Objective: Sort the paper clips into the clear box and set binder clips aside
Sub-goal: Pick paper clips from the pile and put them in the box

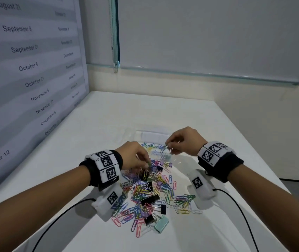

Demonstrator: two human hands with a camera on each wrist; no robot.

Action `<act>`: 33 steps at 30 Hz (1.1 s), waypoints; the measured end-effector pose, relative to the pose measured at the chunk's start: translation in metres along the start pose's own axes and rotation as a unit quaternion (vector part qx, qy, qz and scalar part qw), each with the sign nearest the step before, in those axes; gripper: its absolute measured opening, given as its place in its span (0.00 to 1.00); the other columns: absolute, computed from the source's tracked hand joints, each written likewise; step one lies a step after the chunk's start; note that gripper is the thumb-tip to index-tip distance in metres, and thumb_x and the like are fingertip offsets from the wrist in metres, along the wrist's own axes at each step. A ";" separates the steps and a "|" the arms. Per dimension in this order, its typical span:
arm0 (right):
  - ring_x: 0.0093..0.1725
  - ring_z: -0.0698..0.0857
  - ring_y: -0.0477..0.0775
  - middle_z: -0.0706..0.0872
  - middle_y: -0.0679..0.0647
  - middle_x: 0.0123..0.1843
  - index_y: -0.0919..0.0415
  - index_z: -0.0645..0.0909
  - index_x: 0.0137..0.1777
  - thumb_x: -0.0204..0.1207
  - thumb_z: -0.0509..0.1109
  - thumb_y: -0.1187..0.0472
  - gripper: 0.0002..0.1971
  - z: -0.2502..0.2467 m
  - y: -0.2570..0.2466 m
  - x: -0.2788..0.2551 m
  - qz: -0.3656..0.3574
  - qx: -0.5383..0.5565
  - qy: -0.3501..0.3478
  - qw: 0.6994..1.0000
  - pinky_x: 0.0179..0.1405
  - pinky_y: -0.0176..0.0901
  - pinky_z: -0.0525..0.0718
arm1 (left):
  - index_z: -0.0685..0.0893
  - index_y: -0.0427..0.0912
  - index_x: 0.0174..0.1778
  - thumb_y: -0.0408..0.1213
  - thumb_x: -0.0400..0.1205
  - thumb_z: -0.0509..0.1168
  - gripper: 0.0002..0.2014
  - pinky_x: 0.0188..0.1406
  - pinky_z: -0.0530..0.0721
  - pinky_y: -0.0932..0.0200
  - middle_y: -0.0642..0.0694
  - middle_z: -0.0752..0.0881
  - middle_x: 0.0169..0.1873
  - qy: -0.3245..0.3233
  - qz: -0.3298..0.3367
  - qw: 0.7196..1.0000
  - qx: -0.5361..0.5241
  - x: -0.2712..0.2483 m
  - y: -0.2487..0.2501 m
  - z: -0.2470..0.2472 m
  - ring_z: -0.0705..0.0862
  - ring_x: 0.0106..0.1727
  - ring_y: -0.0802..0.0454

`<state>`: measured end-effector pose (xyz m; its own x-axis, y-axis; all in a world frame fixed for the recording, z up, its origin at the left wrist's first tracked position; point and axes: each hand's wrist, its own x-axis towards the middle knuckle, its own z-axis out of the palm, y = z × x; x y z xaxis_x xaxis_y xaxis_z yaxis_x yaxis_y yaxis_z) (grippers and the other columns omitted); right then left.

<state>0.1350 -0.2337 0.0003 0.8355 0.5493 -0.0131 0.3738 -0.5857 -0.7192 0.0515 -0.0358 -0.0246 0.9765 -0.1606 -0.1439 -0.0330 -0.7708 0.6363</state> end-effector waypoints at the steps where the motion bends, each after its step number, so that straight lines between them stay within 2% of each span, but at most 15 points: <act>1: 0.31 0.89 0.48 0.89 0.54 0.34 0.63 0.88 0.44 0.74 0.72 0.68 0.04 -0.002 -0.001 0.005 0.004 0.012 0.018 1.000 0.38 0.35 0.89 | 0.89 0.39 0.48 0.33 0.76 0.72 0.06 0.30 0.82 0.72 0.53 0.87 0.33 0.008 -0.010 0.999 -0.033 0.000 0.000 -0.002 0.84 0.27 0.60; 3: 0.32 0.89 0.48 0.90 0.55 0.35 0.63 0.88 0.45 0.75 0.71 0.68 0.04 -0.003 0.000 0.015 0.018 0.029 0.052 0.998 0.38 0.35 0.89 | 0.89 0.37 0.48 0.30 0.77 0.70 0.05 0.30 0.86 0.68 0.50 0.87 0.34 0.030 -0.025 0.995 -0.087 0.003 -0.001 -0.006 0.85 0.24 0.59; 7: 0.37 0.90 0.54 0.91 0.60 0.42 0.62 0.88 0.46 0.77 0.65 0.71 0.10 0.002 0.004 0.027 0.046 0.000 0.076 0.996 0.42 0.37 0.90 | 0.87 0.33 0.50 0.25 0.78 0.67 0.07 0.37 0.90 0.63 0.45 0.88 0.36 0.073 -0.036 0.981 -0.177 0.014 0.000 -0.016 0.87 0.25 0.57; 11: 0.35 0.88 0.53 0.89 0.53 0.47 0.59 0.87 0.49 0.76 0.63 0.72 0.13 0.007 0.003 0.022 0.031 -0.042 0.059 0.997 0.34 0.32 0.86 | 0.84 0.26 0.55 0.20 0.81 0.61 0.11 0.34 0.89 0.68 0.38 0.86 0.41 0.125 -0.039 0.962 -0.239 0.026 0.007 -0.024 0.86 0.29 0.54; 13: 0.29 0.85 0.47 0.88 0.50 0.47 0.56 0.87 0.48 0.76 0.65 0.69 0.11 0.006 0.001 0.015 0.009 -0.082 0.045 0.996 0.26 0.26 0.81 | 0.83 0.27 0.56 0.18 0.82 0.55 0.13 0.32 0.88 0.69 0.32 0.84 0.49 0.146 -0.053 0.951 -0.266 0.032 0.010 -0.026 0.86 0.32 0.49; 14: 0.27 0.83 0.40 0.88 0.51 0.47 0.56 0.87 0.48 0.76 0.66 0.68 0.10 0.006 -0.001 0.010 -0.005 -0.101 0.036 0.994 0.22 0.23 0.77 | 0.82 0.28 0.58 0.18 0.82 0.54 0.14 0.31 0.87 0.70 0.31 0.83 0.52 0.148 -0.059 0.947 -0.278 0.034 0.011 -0.027 0.86 0.32 0.49; 16: 0.24 0.80 0.31 0.89 0.54 0.48 0.58 0.87 0.49 0.76 0.67 0.66 0.08 0.006 -0.004 0.000 -0.028 -0.127 0.008 0.991 0.21 0.19 0.74 | 0.79 0.25 0.62 0.18 0.83 0.52 0.15 0.29 0.86 0.73 0.32 0.81 0.52 0.138 -0.065 0.945 -0.290 0.037 0.012 -0.026 0.85 0.31 0.52; 17: 0.23 0.79 0.27 0.89 0.54 0.48 0.58 0.87 0.49 0.76 0.68 0.66 0.08 0.007 -0.005 -0.005 -0.035 -0.136 -0.014 0.990 0.23 0.19 0.74 | 0.78 0.25 0.64 0.19 0.83 0.53 0.16 0.31 0.85 0.73 0.35 0.81 0.52 0.131 -0.064 0.950 -0.275 0.038 0.012 -0.026 0.85 0.33 0.52; 19: 0.20 0.78 0.29 0.89 0.52 0.47 0.56 0.87 0.49 0.75 0.70 0.64 0.06 0.010 -0.003 -0.016 -0.030 -0.149 -0.070 0.986 0.23 0.23 0.76 | 0.80 0.30 0.63 0.23 0.83 0.57 0.14 0.38 0.86 0.66 0.40 0.84 0.49 0.119 -0.047 0.968 -0.216 0.036 0.011 -0.024 0.84 0.39 0.50; 21: 0.19 0.79 0.34 0.88 0.48 0.45 0.54 0.86 0.50 0.74 0.72 0.61 0.06 0.015 -0.001 -0.025 -0.010 -0.159 -0.126 0.979 0.25 0.29 0.79 | 0.83 0.37 0.59 0.28 0.81 0.62 0.11 0.38 0.86 0.64 0.46 0.86 0.42 0.093 -0.023 0.984 -0.153 0.029 0.009 -0.021 0.84 0.37 0.51; 23: 0.26 0.81 0.36 0.86 0.46 0.46 0.53 0.84 0.53 0.71 0.76 0.58 0.11 0.021 0.001 -0.032 0.008 -0.181 -0.166 0.969 0.29 0.31 0.81 | 0.85 0.43 0.54 0.31 0.80 0.66 0.09 0.35 0.83 0.65 0.51 0.85 0.38 0.053 -0.006 0.995 -0.081 0.020 0.010 -0.017 0.83 0.34 0.56; 26: 0.41 0.80 0.44 0.84 0.47 0.56 0.49 0.80 0.61 0.64 0.81 0.51 0.25 0.031 -0.002 -0.040 0.006 -0.239 -0.204 0.949 0.44 0.36 0.78 | 0.85 0.50 0.51 0.35 0.77 0.68 0.08 0.44 0.79 0.62 0.51 0.86 0.44 -0.022 0.001 1.000 0.022 0.007 0.013 -0.009 0.80 0.36 0.61; 28: 0.46 0.79 0.47 0.82 0.50 0.59 0.50 0.77 0.65 0.60 0.83 0.50 0.32 0.036 -0.005 -0.044 -0.003 -0.256 -0.211 0.943 0.48 0.38 0.78 | 0.83 0.49 0.57 0.40 0.76 0.71 0.13 0.49 0.76 0.63 0.49 0.85 0.52 -0.067 -0.002 0.992 0.107 0.000 0.016 -0.002 0.79 0.42 0.59; 31: 0.49 0.80 0.51 0.80 0.52 0.58 0.51 0.74 0.66 0.58 0.84 0.51 0.35 0.041 -0.006 -0.048 -0.006 -0.254 -0.209 0.944 0.52 0.44 0.82 | 0.79 0.49 0.65 0.46 0.73 0.73 0.23 0.54 0.75 0.62 0.47 0.79 0.60 -0.103 -0.002 0.976 0.194 -0.008 0.017 0.011 0.77 0.52 0.54; 33: 0.44 0.79 0.47 0.81 0.52 0.54 0.53 0.74 0.64 0.60 0.83 0.53 0.33 0.042 -0.004 -0.049 0.000 -0.231 -0.214 0.949 0.48 0.43 0.82 | 0.78 0.50 0.66 0.46 0.74 0.72 0.24 0.58 0.75 0.59 0.45 0.76 0.61 -0.112 0.007 0.968 0.223 -0.012 0.016 0.017 0.77 0.58 0.49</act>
<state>0.0756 -0.2333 -0.0248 0.6321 0.6838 -0.3646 0.5941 -0.7297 -0.3386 0.0358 -0.0570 -0.0257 0.9064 -0.2645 -0.3294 -0.1837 -0.9489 0.2565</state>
